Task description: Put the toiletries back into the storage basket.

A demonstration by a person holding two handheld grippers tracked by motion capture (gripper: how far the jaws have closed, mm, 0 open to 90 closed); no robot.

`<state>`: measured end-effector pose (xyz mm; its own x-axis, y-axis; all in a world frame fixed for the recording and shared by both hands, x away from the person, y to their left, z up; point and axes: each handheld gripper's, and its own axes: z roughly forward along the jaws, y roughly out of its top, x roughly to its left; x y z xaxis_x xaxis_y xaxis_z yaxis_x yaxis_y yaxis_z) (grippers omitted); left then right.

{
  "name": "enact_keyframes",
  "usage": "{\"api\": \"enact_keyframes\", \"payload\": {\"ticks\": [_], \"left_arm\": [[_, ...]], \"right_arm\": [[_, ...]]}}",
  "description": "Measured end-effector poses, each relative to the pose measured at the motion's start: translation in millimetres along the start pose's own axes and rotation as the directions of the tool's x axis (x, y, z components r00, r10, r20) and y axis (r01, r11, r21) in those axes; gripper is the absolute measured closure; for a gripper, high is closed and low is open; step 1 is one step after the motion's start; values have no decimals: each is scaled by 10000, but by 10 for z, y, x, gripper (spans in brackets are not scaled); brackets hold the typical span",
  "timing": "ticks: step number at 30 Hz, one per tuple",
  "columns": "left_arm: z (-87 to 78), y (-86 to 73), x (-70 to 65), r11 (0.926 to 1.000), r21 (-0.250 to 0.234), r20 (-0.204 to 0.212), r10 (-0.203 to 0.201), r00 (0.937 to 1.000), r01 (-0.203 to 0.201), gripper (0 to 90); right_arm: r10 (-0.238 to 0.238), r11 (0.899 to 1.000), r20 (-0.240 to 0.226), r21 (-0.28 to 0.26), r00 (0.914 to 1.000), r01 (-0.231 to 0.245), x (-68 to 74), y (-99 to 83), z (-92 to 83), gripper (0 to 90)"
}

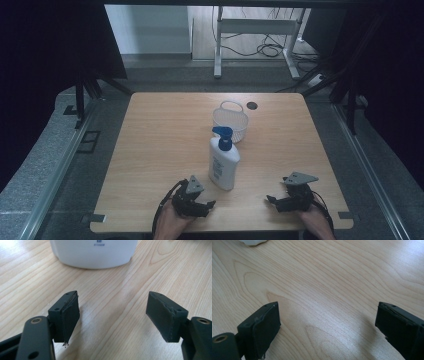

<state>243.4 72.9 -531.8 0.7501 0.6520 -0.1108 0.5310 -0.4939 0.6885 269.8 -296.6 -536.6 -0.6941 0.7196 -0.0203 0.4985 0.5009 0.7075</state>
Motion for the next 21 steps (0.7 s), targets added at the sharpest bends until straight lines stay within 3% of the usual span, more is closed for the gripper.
{"api": "enact_keyframes", "payload": {"ticks": [10, 21], "left_arm": [[-13, -69, -18, 9987, 494, -707, 144, 9974, -109, 178], [-1, -100, 38, 9995, 300, -990, -110, 9950, 141, 132]], "right_arm": [[-215, 9997, -222, -144, 9995, 212, 70, 43, 4, 8], [-224, 9995, -389, -233, 9990, 215, 108, 92, 0, 0]]}}
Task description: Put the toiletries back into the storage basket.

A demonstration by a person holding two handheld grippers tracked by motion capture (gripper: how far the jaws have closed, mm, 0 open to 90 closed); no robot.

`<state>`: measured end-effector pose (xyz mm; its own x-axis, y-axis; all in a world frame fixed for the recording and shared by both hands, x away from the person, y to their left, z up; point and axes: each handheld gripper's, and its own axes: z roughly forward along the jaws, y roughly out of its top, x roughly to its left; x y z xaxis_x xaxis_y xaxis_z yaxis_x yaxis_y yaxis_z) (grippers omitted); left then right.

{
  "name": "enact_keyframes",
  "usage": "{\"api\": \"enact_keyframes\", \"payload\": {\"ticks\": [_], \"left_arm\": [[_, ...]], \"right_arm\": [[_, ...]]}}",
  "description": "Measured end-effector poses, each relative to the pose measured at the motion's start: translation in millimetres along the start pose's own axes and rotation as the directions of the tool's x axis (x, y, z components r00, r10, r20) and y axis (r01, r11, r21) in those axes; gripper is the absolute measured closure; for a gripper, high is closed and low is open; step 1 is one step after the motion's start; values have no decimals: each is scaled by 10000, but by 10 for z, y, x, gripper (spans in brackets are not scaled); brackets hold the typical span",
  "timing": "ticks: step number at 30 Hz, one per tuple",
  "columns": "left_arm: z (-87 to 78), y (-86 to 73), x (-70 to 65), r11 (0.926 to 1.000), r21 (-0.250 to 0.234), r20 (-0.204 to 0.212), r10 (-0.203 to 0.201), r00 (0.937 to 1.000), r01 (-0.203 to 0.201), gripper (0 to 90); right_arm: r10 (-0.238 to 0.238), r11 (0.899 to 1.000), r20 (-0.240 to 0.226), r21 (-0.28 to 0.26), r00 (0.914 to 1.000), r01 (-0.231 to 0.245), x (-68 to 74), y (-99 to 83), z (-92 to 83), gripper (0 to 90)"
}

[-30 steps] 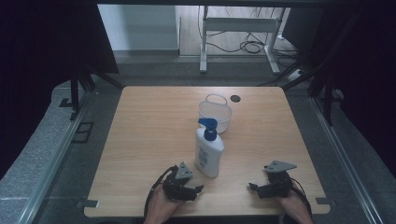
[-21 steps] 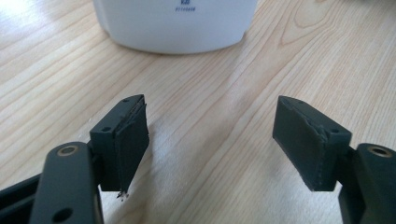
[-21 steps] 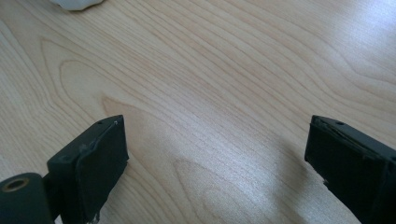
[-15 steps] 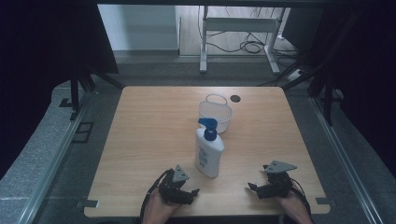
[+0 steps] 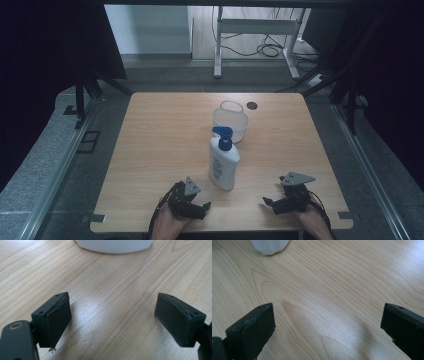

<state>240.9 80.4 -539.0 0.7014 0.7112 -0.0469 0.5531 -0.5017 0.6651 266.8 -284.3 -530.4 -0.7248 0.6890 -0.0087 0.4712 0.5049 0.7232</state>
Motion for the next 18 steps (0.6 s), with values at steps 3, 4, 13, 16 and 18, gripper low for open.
{"api": "enact_keyframes", "payload": {"ticks": [3, 4, 13, 16, 18], "left_arm": [[5, -17, 16, 9999, -130, -118, -36, 9999, 34, 127], [7, -22, 19, 9999, -159, -158, -24, 9999, 21, 125], [13, -42, 30, 9995, -301, -147, 75, 9999, -80, 117], [13, -42, 30, 9995, -302, -158, 89, 9998, -94, 117], [13, -42, 29, 9995, -302, -169, 95, 9998, -100, 117]], "right_arm": [[-31, 10000, -46, -29, 10000, 31, 15, 23, -3, 0], [-50, 10000, -59, -37, 10000, 50, 22, 31, -2, 0], [101, 9998, -398, -179, 9992, -108, 70, 111, -3, 0], [204, 9993, -537, -294, 9983, -220, 86, 146, -13, 0], [203, 9992, -606, -329, 9980, -224, 96, 168, -16, 0]]}}
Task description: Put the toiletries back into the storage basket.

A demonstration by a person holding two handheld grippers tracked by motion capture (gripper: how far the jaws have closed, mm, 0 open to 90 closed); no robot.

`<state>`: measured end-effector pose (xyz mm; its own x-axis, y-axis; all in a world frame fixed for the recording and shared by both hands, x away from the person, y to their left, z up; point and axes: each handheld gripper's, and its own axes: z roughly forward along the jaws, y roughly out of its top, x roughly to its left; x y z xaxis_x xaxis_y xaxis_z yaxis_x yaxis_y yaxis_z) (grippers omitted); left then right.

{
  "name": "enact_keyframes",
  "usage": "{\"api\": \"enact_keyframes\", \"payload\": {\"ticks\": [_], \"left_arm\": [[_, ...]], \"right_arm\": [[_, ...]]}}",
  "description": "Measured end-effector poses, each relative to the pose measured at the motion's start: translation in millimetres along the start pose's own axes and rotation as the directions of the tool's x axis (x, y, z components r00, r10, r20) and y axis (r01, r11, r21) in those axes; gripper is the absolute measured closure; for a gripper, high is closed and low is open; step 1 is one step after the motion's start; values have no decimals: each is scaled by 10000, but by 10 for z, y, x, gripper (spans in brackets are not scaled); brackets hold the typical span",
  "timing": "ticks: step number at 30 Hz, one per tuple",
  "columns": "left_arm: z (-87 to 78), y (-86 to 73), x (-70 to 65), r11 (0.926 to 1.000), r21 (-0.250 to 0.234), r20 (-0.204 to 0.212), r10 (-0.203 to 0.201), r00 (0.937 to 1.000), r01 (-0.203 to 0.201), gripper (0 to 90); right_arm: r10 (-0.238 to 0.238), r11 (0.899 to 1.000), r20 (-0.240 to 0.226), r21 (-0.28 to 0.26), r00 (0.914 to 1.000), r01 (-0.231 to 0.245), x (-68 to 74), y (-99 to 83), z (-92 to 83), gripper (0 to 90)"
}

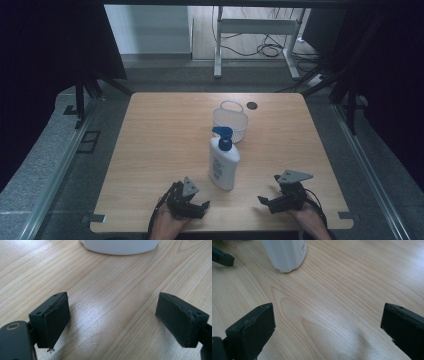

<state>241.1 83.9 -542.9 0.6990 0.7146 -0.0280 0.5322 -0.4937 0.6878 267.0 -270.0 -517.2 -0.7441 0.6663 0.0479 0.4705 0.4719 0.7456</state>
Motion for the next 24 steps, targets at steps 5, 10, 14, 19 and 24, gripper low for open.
{"api": "enact_keyframes", "payload": {"ticks": [5, 10, 14, 19, 24], "left_arm": [[0, 0, -1, 10000, -1, -7, 0, 10000, 0, 118], [0, -1, -4, 10000, -1, 0, -38, 10000, 38, 118], [0, -1, -4, 10000, -1, -1, -40, 10000, 40, 118], [0, -1, -4, 10000, -3, -4, -46, 10000, 46, 118], [0, -1, -4, 10000, -1, -4, -41, 10000, 41, 118]], "right_arm": [[-24, 10000, -251, -36, 9997, 23, 32, 55, 22, 0], [-192, 9998, -417, 9, 9989, 193, 66, 109, 56, 0], [-238, 9997, -554, -5, 9982, 238, 87, 157, 74, 0], [-259, 9997, -646, -43, 9976, 257, 112, 229, 93, 0], [-255, 9996, -735, -122, 9970, 247, 142, 312, 123, 0]]}}
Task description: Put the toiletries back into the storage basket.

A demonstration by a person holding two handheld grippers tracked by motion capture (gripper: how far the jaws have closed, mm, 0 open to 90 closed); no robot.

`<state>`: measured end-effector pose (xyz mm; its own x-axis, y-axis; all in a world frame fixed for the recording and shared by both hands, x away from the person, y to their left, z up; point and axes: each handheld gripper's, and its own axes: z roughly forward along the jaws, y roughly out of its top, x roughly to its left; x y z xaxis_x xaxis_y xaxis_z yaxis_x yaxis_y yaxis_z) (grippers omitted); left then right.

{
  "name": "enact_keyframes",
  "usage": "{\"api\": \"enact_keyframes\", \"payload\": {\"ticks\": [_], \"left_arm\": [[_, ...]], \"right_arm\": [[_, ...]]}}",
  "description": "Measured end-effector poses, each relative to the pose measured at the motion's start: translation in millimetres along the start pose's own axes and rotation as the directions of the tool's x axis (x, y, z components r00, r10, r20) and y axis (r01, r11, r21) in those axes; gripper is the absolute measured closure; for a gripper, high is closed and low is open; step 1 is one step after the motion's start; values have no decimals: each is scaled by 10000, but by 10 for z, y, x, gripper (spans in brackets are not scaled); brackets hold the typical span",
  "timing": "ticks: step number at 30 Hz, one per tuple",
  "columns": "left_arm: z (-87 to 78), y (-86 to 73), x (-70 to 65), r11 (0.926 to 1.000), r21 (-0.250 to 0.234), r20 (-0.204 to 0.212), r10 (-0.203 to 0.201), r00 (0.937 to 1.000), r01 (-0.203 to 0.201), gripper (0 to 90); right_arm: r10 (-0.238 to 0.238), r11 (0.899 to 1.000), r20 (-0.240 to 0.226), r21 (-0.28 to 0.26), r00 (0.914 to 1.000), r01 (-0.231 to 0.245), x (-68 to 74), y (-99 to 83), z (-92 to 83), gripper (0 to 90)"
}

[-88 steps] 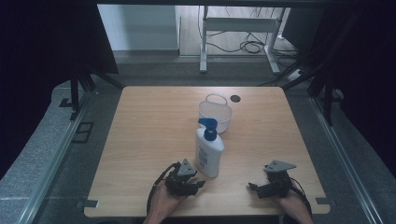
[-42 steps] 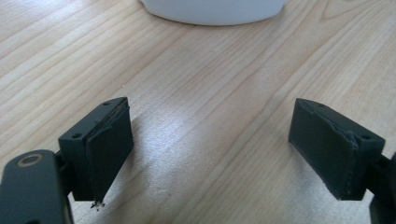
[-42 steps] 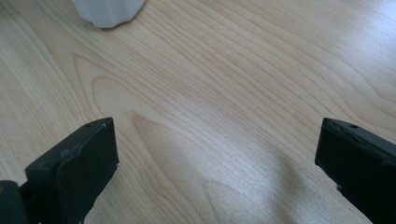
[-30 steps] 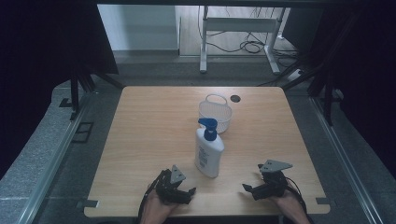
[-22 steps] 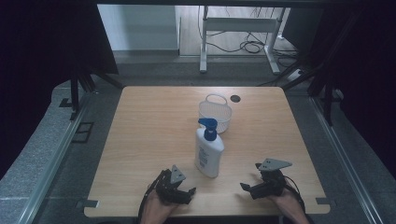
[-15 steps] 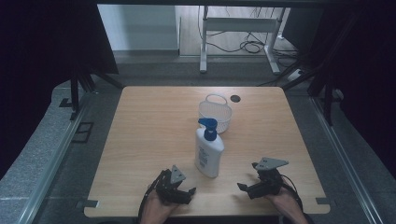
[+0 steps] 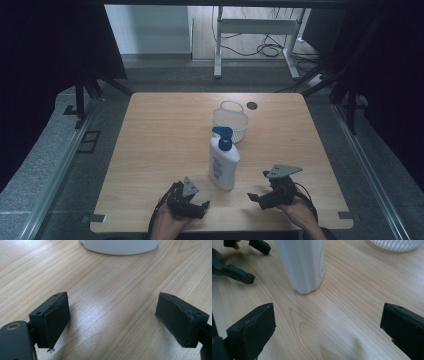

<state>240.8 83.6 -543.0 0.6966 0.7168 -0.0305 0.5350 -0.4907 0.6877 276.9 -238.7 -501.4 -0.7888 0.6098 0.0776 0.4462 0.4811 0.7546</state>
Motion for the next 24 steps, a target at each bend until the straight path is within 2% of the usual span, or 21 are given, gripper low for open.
{"api": "enact_keyframes", "payload": {"ticks": [13, 24], "left_arm": [[0, 0, 0, 10000, 4, 0, 5, 10000, -5, 118], [1, 1, 0, 10000, -16, -21, 2, 10000, -2, 118]], "right_arm": [[-297, 9993, -305, -231, 9991, 290, 94, 232, 90, 15], [-280, 9983, -616, -531, 9977, 247, 145, 394, 156, 45]]}}
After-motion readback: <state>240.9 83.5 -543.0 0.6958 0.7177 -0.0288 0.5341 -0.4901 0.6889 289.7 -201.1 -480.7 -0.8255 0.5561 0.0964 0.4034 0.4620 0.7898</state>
